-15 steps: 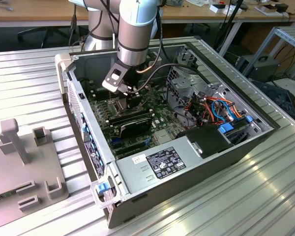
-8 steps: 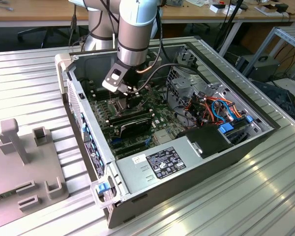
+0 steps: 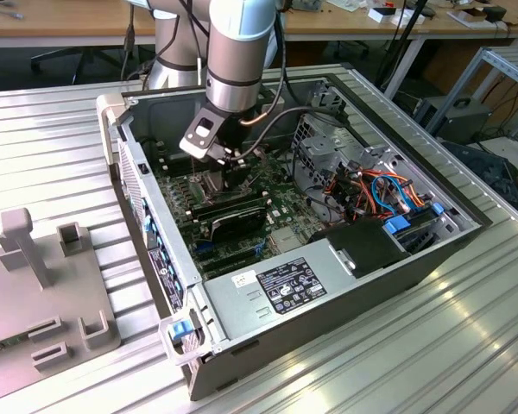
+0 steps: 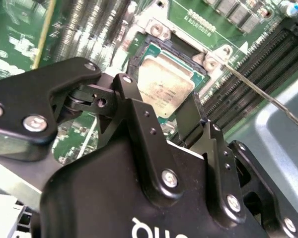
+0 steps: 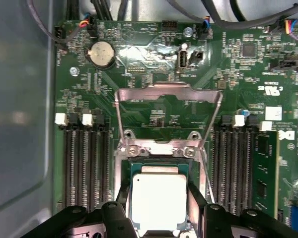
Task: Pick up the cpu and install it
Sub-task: 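Place the cpu into insertion slot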
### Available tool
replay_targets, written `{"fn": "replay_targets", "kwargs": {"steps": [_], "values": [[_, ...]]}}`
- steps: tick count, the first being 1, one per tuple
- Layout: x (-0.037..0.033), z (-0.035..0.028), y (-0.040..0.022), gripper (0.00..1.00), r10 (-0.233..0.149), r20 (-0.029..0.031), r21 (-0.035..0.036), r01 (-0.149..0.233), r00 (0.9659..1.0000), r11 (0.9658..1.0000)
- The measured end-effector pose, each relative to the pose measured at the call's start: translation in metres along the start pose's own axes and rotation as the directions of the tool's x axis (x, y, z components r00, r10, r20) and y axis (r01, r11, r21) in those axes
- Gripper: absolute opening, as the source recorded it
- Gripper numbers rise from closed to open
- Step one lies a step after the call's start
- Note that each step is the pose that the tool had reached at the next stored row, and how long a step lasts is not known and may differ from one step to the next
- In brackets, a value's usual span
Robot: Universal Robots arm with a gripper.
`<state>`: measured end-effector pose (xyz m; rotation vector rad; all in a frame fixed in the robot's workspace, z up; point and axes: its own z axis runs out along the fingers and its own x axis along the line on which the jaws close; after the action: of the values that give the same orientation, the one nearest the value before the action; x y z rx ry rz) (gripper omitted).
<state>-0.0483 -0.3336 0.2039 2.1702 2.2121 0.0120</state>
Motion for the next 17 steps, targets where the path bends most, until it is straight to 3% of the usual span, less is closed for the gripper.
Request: {"fn": "replay_targets", "kwargs": {"steps": [1, 3, 17], "values": [[0.0, 0.0, 0.0, 0.55, 0.0, 0.0032, 0.0, 0.0, 1.0, 1.0], [0.0, 0.0, 0.0, 0.55, 0.0, 0.0035, 0.0001, 0.0, 1.0, 1.0], [0.0018, 0.0026, 0.0012, 0.55, -0.002, 0.0019, 0.0, 0.002, 1.0, 1.0]]}}
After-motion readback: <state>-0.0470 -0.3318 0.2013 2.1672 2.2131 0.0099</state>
